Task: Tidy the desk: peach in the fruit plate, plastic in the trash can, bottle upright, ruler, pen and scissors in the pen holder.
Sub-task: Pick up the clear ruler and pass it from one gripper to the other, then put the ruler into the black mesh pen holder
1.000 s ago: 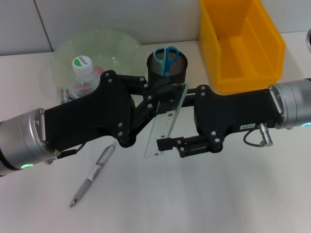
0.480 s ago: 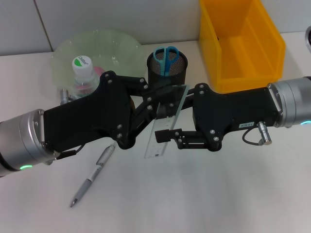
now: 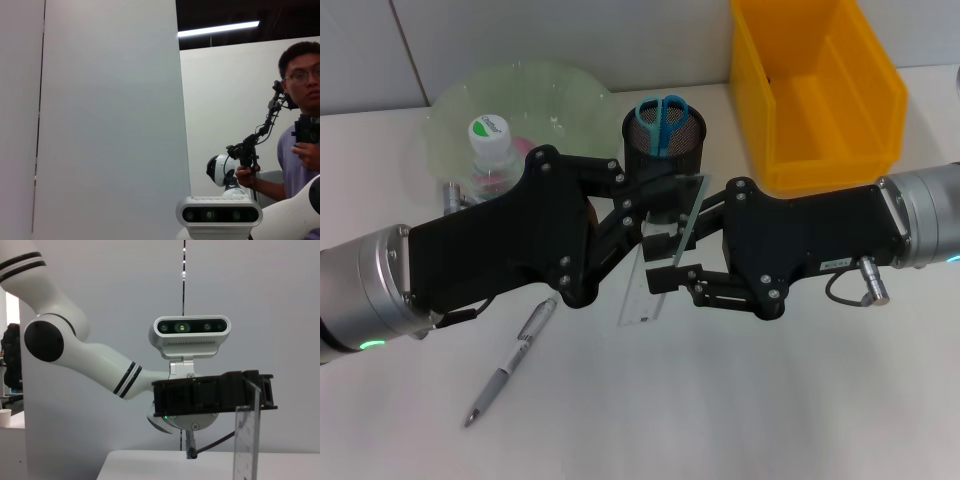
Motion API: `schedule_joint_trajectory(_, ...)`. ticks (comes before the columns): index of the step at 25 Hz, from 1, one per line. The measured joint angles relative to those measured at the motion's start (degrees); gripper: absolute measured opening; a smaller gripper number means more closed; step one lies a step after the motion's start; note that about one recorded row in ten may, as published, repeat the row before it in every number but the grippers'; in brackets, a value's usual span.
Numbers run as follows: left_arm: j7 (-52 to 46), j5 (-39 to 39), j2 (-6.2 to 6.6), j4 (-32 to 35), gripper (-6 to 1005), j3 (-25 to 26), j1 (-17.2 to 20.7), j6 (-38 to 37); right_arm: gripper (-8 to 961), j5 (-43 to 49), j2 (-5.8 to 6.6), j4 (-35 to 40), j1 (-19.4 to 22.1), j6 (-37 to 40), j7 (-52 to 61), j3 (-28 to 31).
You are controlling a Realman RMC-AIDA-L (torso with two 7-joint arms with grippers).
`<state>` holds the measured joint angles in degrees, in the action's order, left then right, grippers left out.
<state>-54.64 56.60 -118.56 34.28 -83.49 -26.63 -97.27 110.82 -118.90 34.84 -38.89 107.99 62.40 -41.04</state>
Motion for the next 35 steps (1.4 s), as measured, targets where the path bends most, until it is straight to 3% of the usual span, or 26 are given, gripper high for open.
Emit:
schedule_joint_trajectory(17, -0.2, 0.2, 0.0, 0.0, 14, -0.1, -0.2, -0.3, 133, 0.0, 0.08, 0.2, 0.2, 0.6, 0.0, 0.1)
schedule_joint_trajectory(27, -0.4, 0.1, -0.01, -0.1, 16, -0.3, -0.2, -1.1, 14, 0.0, -0.01, 0.3, 0.3, 1.2, -3.1, 0.0)
schedule_joint_trajectory(34, 0.0, -0.5, -0.09, -0.1, 17, -0.1, 0.1, -1.7, 15, 0.0, -0.01, 0.3, 0.5, 1.2, -3.4, 0.2)
schedule_joint_trajectory(35, 0.1, -0.5, -0.09, -0.1, 66, -0.1, 0.2, -1.7, 17, 0.0, -0.02, 0.3, 0.5, 1.2, -3.6, 0.2)
